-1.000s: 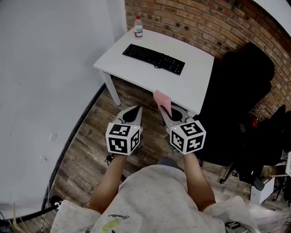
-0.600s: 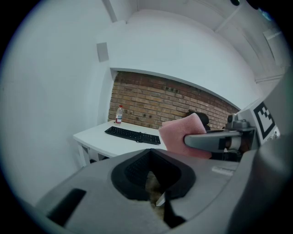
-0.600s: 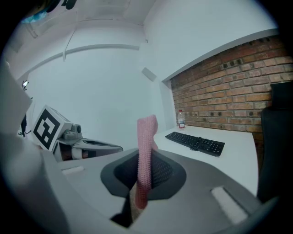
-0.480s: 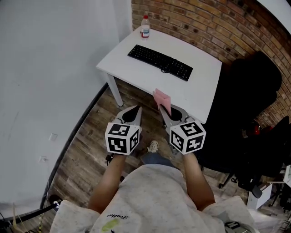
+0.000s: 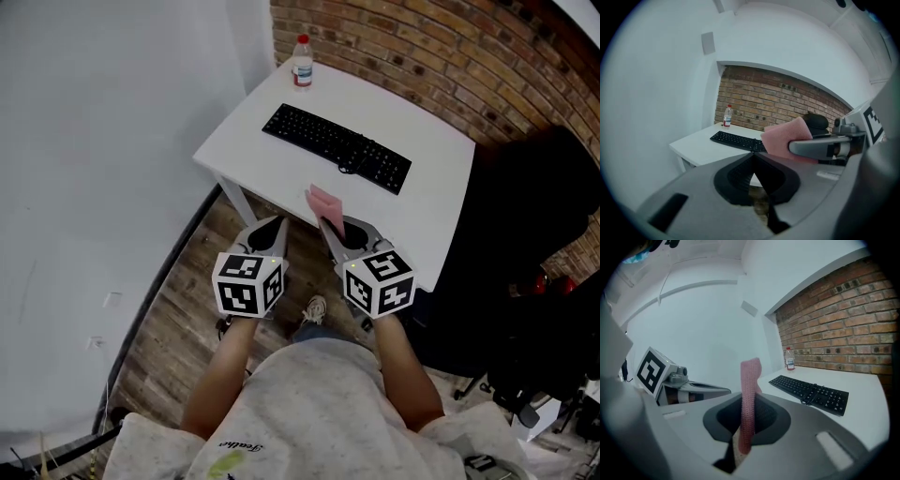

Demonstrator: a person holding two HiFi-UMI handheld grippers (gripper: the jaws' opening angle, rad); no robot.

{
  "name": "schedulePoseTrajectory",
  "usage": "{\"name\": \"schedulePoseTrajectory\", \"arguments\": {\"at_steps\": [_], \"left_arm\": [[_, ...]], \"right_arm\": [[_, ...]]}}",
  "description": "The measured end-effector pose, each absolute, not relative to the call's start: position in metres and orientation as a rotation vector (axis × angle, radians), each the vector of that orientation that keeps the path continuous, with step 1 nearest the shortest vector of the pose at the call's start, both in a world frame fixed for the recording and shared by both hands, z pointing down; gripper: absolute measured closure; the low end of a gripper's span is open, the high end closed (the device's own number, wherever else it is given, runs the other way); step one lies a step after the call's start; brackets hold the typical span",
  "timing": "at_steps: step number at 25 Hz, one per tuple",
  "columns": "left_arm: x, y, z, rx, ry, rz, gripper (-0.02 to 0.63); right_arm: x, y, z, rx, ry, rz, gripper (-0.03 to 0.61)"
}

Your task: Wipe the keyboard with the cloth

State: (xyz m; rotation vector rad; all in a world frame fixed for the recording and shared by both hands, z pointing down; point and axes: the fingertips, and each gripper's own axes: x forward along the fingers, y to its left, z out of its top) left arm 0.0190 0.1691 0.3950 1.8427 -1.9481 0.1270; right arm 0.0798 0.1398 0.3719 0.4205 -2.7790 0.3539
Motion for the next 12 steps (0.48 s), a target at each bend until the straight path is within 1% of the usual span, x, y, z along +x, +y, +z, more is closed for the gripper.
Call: {"name": "schedulePoseTrajectory", "arguments": {"at_steps": [12], "left_arm": [[-0.028,0.071,0.417,1.776,-1.921,0.198,0.621]], "right_arm": [[0.025,0.052,0.397,0.345,-2.74,0.462,0.554]]}}
